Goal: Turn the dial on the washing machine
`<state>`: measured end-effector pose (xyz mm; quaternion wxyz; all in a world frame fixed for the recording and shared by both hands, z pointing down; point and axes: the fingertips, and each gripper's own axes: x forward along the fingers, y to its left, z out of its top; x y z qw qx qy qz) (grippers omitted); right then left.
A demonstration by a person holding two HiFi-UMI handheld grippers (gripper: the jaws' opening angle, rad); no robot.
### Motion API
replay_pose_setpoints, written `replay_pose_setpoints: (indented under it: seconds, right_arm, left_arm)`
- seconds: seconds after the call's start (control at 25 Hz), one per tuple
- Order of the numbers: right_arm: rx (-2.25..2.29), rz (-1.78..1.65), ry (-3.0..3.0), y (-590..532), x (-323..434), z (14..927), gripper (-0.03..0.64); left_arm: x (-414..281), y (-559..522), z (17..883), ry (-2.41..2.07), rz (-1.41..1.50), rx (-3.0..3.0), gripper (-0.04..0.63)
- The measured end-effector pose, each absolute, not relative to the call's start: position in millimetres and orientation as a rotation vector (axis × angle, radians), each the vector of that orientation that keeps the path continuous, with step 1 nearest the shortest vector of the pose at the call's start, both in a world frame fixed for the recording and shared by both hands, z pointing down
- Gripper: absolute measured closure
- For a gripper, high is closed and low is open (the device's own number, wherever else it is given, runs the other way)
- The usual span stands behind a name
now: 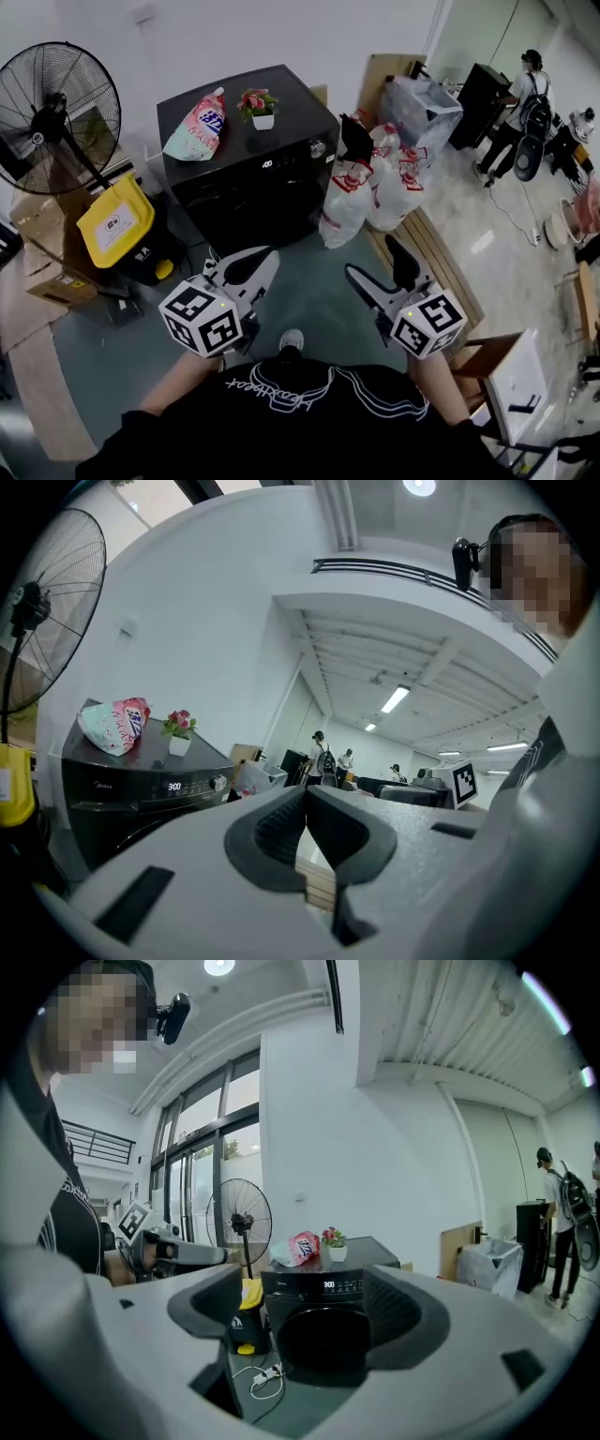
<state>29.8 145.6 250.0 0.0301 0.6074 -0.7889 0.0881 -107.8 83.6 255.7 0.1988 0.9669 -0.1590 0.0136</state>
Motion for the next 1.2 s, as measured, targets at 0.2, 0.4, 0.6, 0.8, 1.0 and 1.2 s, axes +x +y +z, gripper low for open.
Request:
replay_pose_setpoints:
  seconds: [0.2, 0.4, 0.6, 0.8, 1.0, 1.2]
  right_arm:
    - [1.868, 0.272, -2.399, 71.3, 59.0, 266.6, 0.221]
    - [1.859, 0.296, -2.378, 25.7, 77.3, 287.5, 0.227]
    - [1.838, 0.284, -2.36, -1.8, 87.9, 305.5, 0.232]
    - [1.801, 0.281, -2.347, -32.6, 101.1, 325.7, 0.236]
    - [1.747, 0.276, -2.328, -70.0, 119.6, 345.0, 0.242]
    - [1.701, 0.247, -2.299, -113.7, 138.0, 363.9, 0.249]
  left_arm:
    - [-79.6, 9.1, 272.8, -0.464, 0.061, 2.71, 0.591]
    - [-61.4, -37.7, 291.1, -0.494, 0.08, 2.708, 0.591]
    - [-51.6, -66.2, 313.4, -0.545, 0.082, 2.66, 0.589]
    - [-42.0, -86.9, 331.1, -0.601, 0.113, 2.644, 0.591]
    - [-30.6, -107.2, 345.5, -0.669, 0.129, 2.613, 0.591]
    - [-20.4, -130.3, 362.1, -0.747, 0.149, 2.555, 0.591]
